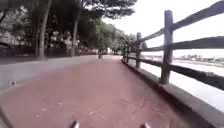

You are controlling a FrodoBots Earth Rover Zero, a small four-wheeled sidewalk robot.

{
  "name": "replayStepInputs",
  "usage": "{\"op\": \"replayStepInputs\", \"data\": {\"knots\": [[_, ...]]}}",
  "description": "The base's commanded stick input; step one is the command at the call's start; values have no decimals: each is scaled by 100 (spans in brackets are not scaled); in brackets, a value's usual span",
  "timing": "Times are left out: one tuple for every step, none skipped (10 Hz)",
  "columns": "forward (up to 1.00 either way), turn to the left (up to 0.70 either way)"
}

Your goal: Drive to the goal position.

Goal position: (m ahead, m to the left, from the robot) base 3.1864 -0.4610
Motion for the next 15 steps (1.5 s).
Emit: {"op": "replayStepInputs", "data": {"knots": [[70, -32], [70, -30], [70, -1], [70, 0], [70, 0], [70, 0], [70, 0], [70, 0], [70, 0], [70, 0], [70, 0], [70, 0], [70, 0], [70, 0], [70, 0]]}}
